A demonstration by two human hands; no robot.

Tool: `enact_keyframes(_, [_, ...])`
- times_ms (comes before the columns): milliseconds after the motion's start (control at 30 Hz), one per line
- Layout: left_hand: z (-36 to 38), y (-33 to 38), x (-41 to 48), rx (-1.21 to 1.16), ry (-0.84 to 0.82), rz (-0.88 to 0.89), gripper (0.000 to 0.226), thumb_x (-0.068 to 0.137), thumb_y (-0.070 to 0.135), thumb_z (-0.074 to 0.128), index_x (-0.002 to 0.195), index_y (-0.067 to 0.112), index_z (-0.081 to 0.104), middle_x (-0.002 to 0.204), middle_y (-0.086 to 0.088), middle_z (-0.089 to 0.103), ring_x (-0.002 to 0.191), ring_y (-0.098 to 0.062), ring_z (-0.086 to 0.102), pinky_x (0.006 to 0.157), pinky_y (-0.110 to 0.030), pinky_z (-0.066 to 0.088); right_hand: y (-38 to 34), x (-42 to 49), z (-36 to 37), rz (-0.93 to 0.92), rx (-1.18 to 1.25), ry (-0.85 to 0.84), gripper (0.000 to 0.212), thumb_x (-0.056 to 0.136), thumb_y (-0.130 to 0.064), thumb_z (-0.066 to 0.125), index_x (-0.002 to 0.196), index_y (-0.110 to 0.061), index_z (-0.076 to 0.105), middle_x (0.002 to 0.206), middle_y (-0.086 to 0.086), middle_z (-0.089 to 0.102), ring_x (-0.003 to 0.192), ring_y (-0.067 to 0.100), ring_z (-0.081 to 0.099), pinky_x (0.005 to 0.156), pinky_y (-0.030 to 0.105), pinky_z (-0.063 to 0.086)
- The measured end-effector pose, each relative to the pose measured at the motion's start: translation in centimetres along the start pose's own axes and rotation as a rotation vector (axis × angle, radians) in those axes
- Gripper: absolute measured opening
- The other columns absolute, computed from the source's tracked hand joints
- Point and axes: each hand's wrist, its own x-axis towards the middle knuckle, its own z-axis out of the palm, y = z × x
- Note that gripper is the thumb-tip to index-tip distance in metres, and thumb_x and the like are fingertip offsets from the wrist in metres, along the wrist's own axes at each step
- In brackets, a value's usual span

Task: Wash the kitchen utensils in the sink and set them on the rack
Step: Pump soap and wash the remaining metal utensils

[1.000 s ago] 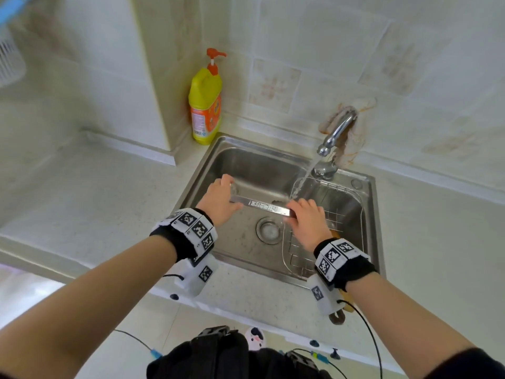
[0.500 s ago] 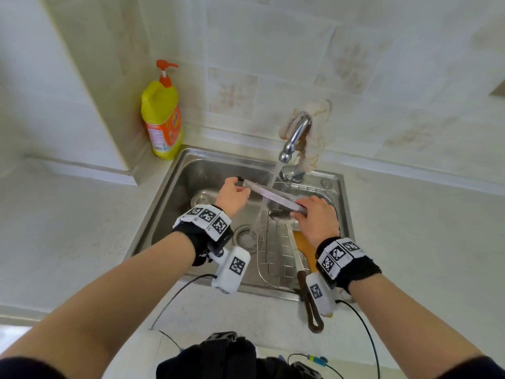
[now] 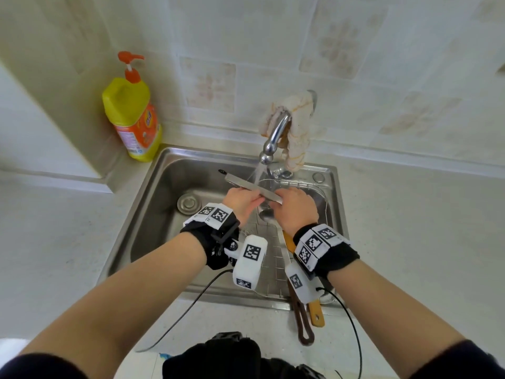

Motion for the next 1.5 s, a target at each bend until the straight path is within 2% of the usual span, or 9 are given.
enact_keyframes(133, [0.5,0.6,0.4,-0.175,0.057,-0.073,0.034,0.096,-0.003,0.04,0.127,-0.017,0.042,0.134,-0.028,0.047,0.126,-0.034,0.048,0.102,-0.032,0.041,-0.5,0.5,0.2,-0.05,0.019,-0.015,0.026,0.094,-0.031,0.047,0.106,-0.016,0.065,0.101,0.006,0.062,0.098,0.024,0.057,0.079,0.034,0.044])
enact_keyframes(267, [-0.9,1.2,2.2,-0.587,0.151,-0.107,0.038,0.102,0.01,0.03,0.131,-0.014,0.035,0.133,-0.025,0.049,0.122,-0.034,0.051,0.099,-0.04,0.042,0.1,0.6,0.4,-0.073,0.071,-0.067,0.025,0.093,-0.028,0.05,0.111,-0.016,0.064,0.102,0.006,0.061,0.097,0.022,0.057,0.081,0.032,0.045])
enact_keyframes(600, [-2.9,1.2,3.3,-0.721,0.27,-0.282,0.036,0.103,0.019,0.024,0.116,-0.006,0.047,0.143,-0.016,0.042,0.133,-0.026,0.04,0.111,-0.036,0.027,0.0,1.9,2.6,-0.201,0.042,-0.133,0.021,0.094,-0.028,0.05,0.101,-0.015,0.066,0.092,0.004,0.06,0.089,0.021,0.056,0.073,0.027,0.04])
enact_keyframes(767, [-3.9,0.4,3.2,-0.451,0.277,-0.385,0.038,0.099,0.013,0.038,0.133,-0.004,0.038,0.14,-0.017,0.044,0.129,-0.031,0.044,0.106,-0.039,0.038,0.4,2.2,2.6,-0.225,-0.058,-0.151,0.02,0.092,-0.025,0.05,0.103,-0.02,0.066,0.103,0.001,0.062,0.102,0.021,0.055,0.089,0.03,0.037])
enact_keyframes(867, [-4.8,0.0,3.4,-0.229,0.365,-0.234,0.022,0.097,0.005,0.039,0.114,0.001,0.052,0.142,-0.02,0.042,0.129,-0.03,0.046,0.101,-0.033,0.042,1.0,2.2,2.3,-0.2,-0.05,-0.155,0.019,0.092,-0.026,0.055,0.107,-0.023,0.066,0.104,-0.002,0.062,0.104,0.018,0.054,0.093,0.03,0.033])
enact_keyframes(1000, [-5.5,-0.6,3.7,-0.122,0.384,-0.127,0.036,0.096,0.005,0.043,0.13,-0.007,0.043,0.135,-0.024,0.048,0.087,-0.023,0.058,0.087,-0.029,0.049,2.1,2.4,1.9,-0.149,-0.045,-0.139,0.022,0.091,-0.025,0.057,0.111,-0.021,0.063,0.105,-0.003,0.06,0.104,0.016,0.051,0.093,0.029,0.032])
enact_keyframes(1100, [-5.7,-0.7,2.8,-0.011,0.312,-0.131,0.037,0.092,0.003,0.051,0.126,-0.01,0.046,0.129,-0.025,0.053,0.071,-0.018,0.059,0.062,-0.022,0.056,2.7,2.2,2.2,-0.117,-0.072,-0.157,0.021,0.091,-0.024,0.058,0.111,-0.02,0.061,0.107,-0.002,0.059,0.106,0.018,0.05,0.095,0.031,0.032])
enact_keyframes(1367, [-5.4,1.3,-0.4,0.156,-0.169,-0.375,0.029,0.09,0.004,0.055,0.116,-0.009,0.053,0.099,-0.018,0.059,0.062,-0.013,0.07,0.053,-0.018,0.055,4.0,2.8,2.7,-0.115,-0.122,-0.157,0.023,0.091,-0.014,0.054,0.112,-0.015,0.062,0.117,0.004,0.057,0.119,0.021,0.041,0.103,0.031,0.03])
enact_keyframes(1500, [-4.9,1.3,-0.5,0.211,-0.23,-0.378,0.023,0.092,0.006,0.051,0.105,-0.013,0.055,0.091,-0.019,0.059,0.062,-0.015,0.069,0.057,-0.019,0.056,3.2,2.6,2.8,-0.07,0.014,-0.092,0.063,0.084,0.007,0.052,0.141,-0.015,0.037,0.15,0.015,0.024,0.142,0.029,0.016,0.116,0.035,0.018])
